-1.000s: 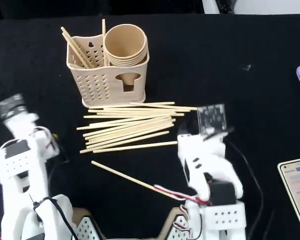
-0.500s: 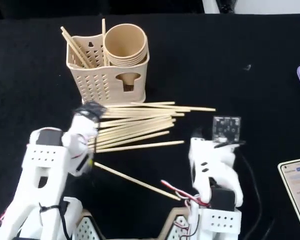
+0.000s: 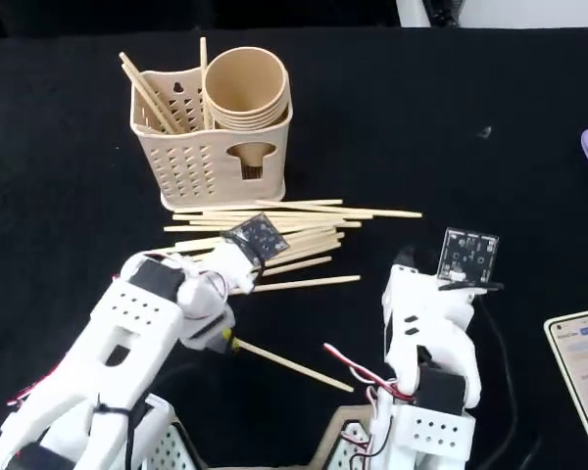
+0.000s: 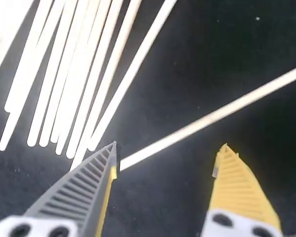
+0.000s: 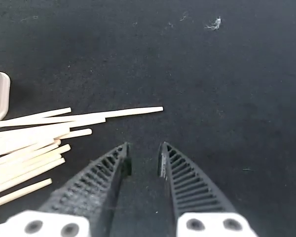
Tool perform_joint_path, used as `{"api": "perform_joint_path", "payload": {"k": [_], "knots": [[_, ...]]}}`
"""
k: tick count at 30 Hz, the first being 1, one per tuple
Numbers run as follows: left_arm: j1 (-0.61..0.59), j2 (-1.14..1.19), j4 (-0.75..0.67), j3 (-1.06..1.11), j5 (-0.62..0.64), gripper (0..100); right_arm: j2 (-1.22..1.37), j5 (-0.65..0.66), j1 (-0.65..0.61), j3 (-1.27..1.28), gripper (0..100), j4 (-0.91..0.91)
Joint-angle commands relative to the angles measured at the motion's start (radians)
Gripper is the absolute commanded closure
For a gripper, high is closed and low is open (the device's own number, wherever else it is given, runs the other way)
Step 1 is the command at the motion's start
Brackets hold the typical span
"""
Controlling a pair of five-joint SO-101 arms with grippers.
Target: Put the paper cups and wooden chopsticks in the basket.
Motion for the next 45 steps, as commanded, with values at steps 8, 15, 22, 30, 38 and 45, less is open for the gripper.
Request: {"api": "perform_joint_path", "payload": {"k": [8, 15, 22, 30, 38, 45], "knots": [[-0.024, 0.218, -0.186, -0.03, -0.034, 69, -0.093, -0.009, 0.009, -0.007, 89.9, -0.02], [-0.047, 0.235, -0.195, -0.07, -0.034, 69, -0.09, -0.008, -0.041, -0.004, 89.9, -0.017], [-0.105, 0.247, -0.196, -0.117, -0.029, 69, -0.093, -0.008, -0.044, 0.007, 89.8, -0.017], [-0.11, 0.247, -0.278, -0.041, -0.026, 69, -0.093, -0.008, -0.044, 0.008, 89.8, -0.017], [-0.11, 0.249, -0.344, -0.008, 0.046, 69, -0.093, -0.008, -0.046, 0.01, 89.8, -0.017], [-0.11, 0.302, -0.35, 0.001, 0.124, 69, -0.093, -0.008, -0.046, 0.012, 89.8, -0.015]]}}
